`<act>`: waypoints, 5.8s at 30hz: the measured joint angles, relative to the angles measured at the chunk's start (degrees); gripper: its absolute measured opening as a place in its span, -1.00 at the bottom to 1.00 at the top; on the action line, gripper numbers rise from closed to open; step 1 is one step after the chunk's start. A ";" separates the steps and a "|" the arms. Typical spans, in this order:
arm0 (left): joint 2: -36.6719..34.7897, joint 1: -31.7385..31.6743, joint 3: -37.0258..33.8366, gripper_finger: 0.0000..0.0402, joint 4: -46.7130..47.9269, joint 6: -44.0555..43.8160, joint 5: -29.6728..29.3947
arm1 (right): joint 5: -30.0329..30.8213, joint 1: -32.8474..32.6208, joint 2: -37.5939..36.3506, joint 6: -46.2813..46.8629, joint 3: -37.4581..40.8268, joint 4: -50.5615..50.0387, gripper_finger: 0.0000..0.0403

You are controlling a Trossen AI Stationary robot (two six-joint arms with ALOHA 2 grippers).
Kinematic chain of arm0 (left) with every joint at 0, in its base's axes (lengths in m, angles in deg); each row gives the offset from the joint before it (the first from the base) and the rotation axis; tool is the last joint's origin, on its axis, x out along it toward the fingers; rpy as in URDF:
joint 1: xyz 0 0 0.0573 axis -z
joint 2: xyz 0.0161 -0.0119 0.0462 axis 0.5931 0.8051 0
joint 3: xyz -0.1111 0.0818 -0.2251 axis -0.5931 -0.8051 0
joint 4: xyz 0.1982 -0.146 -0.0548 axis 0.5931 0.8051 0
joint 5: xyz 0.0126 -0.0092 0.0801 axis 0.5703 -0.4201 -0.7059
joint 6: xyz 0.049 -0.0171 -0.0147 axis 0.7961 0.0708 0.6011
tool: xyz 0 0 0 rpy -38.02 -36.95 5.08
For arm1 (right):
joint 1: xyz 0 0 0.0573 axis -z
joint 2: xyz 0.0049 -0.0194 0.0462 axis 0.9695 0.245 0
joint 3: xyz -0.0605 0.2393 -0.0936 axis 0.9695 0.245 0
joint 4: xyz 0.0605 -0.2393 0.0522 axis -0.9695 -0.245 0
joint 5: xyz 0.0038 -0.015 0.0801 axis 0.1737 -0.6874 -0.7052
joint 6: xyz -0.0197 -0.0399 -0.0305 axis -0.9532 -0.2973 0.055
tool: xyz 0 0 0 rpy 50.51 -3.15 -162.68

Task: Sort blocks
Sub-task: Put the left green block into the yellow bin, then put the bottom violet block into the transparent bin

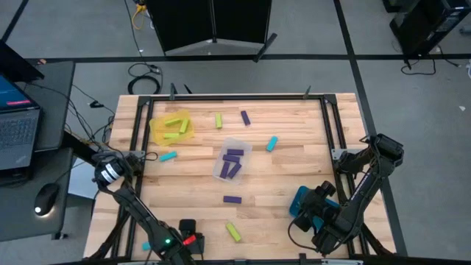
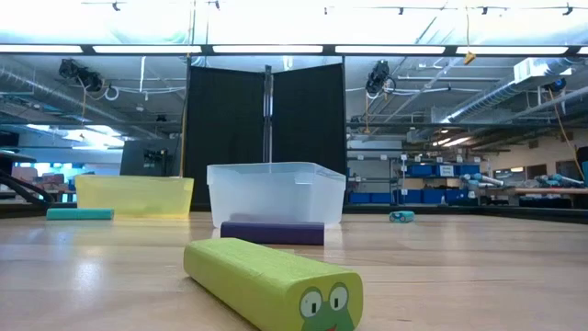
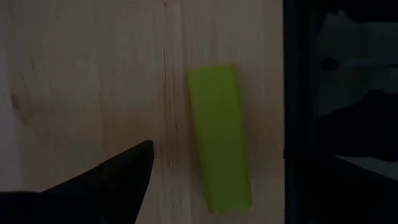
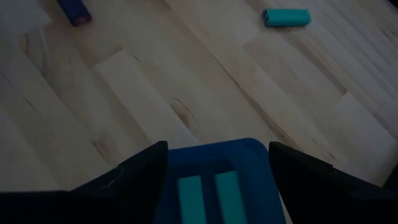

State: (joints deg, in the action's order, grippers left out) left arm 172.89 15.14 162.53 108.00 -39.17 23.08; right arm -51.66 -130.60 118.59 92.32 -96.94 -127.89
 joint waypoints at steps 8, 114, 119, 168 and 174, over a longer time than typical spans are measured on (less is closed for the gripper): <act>0.34 0.03 -0.75 0.58 2.87 -4.05 -2.89 | 2.29 0.00 0.00 -0.26 0.00 0.11 0.42; -66.96 -57.15 -35.41 0.14 -9.23 29.10 -17.42 | -8.38 28.13 19.04 -71.81 -11.86 60.19 0.42; -66.79 -54.70 -35.44 0.14 -9.46 29.26 -17.55 | -10.17 28.12 24.36 -72.07 -16.41 55.24 0.42; -83.24 -32.28 -45.38 0.14 -24.55 38.32 -24.00 | -12.58 30.24 26.65 -68.40 -6.32 64.97 -0.41; -87.65 -31.90 -53.69 0.14 -30.31 35.18 -24.05 | -9.78 29.57 25.99 -73.08 -6.15 68.31 -0.41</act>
State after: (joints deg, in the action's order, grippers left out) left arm 85.24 -16.76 108.84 77.69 -3.99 -0.97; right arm -61.45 -101.03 144.58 19.24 -103.09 -59.58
